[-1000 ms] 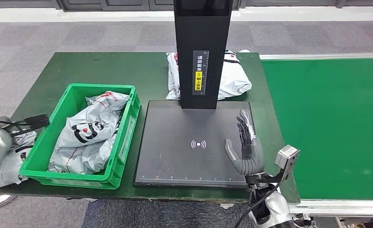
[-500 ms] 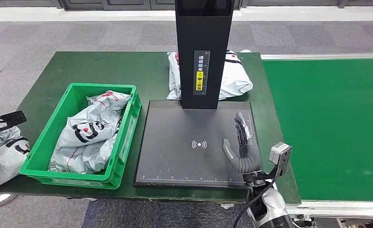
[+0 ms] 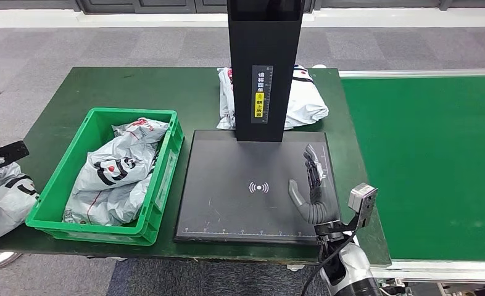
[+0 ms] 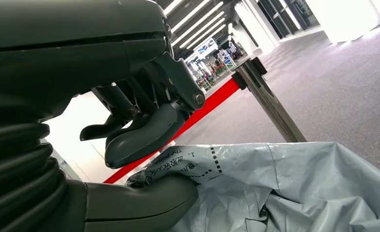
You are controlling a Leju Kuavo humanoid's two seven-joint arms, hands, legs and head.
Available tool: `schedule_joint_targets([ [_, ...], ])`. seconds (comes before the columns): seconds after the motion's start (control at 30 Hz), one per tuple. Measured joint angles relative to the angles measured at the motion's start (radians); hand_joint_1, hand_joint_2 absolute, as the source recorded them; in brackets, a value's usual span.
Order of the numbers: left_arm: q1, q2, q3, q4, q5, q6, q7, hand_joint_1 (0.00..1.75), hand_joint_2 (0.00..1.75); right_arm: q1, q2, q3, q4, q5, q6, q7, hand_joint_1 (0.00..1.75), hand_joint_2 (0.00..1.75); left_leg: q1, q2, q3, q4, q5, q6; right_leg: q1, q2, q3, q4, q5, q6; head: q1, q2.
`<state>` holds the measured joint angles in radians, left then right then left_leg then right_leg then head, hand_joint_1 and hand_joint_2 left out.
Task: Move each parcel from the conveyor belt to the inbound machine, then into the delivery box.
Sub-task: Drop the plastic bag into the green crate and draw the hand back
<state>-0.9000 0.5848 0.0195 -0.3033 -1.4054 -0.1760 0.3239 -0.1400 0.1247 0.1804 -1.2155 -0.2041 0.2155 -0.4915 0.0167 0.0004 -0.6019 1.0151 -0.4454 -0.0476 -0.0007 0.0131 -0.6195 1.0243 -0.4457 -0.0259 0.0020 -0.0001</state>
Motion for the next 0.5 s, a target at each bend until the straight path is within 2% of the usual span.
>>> schedule_joint_targets([
  [0.5, 0.000, 0.000, 0.007, 0.000, 0.000, 0.002, -0.002, 1.75, 1.75, -0.001, 0.000, 0.000, 0.005, 0.000, 0.000, 0.000, 0.00, 1.75, 0.000, 0.000, 0.000, 0.000, 0.000, 0.000, 0.000, 0.000, 0.000, 0.000, 0.000, 0.000, 0.000, 0.000],
])
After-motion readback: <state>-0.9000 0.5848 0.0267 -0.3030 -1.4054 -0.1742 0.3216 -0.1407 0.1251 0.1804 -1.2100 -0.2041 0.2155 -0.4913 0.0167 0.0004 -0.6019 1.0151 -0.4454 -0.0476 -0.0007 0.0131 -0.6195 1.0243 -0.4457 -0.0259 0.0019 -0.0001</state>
